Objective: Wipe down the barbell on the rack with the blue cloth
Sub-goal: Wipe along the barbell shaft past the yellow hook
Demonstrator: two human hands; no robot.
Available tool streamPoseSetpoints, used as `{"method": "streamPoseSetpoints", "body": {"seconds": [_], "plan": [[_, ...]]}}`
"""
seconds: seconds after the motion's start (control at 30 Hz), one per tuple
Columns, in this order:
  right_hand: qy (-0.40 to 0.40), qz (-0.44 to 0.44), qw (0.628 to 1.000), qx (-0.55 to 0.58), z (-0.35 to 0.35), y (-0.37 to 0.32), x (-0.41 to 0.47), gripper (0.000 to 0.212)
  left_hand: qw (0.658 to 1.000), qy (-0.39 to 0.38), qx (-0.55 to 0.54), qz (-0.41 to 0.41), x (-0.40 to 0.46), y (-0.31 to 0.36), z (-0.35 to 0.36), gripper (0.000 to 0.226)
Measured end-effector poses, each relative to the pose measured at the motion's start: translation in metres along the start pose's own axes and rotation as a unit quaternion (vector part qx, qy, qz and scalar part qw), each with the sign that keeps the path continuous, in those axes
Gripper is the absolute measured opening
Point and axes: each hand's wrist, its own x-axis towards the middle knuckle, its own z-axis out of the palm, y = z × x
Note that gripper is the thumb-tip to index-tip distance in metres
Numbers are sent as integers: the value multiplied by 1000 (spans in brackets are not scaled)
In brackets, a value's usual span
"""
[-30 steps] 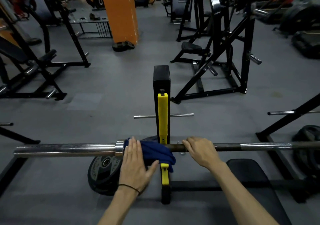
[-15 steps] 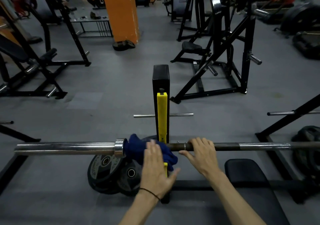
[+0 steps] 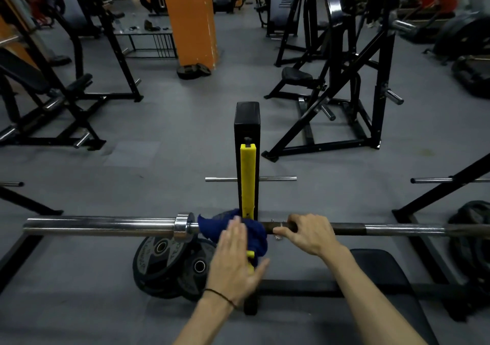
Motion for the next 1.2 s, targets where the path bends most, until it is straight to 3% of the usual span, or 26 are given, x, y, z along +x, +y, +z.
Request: {"method": "streamPoseSetpoints", "body": {"seconds": [0.1,0.17,0.27,0.37,0.5,0.57,0.7,0.9,1.03,1.13,1.2], "plan": [[4,20,1000,9,1,-1,-2,75,994,13,-14,-107,2,-47,-13,101],[35,14,999,-5,3,-2,-4,90,989,13,-32,-146,10,-24,-14,105],[67,0,998,4,5,-8,-7,103,998,1,-31,-63,7,43,4,108],[77,-2,997,13,6,-8,-10,99,1000,2,8,13,4,26,4,100],[94,-8,995,14,10,-6,-11,91,994,26,6,-104,3,-47,-16,96],[112,6,994,14,17,-6,-13,87,990,19,-30,-134,11,-27,-17,102],[143,10,989,23,26,-7,-15,82,999,-1,-44,-13,7,56,4,103],[209,-8,974,82,34,-13,-22,51,998,11,-37,41,-2,22,-1,87],[253,-10,957,143,31,-39,-35,32,996,41,-74,27,-11,-11,-9,78],[285,-64,941,169,25,-78,-53,37,991,94,-93,-6,-13,-43,-24,78],[265,-120,943,163,21,-109,-61,45,986,127,-109,-26,-9,-61,-35,78]]}}
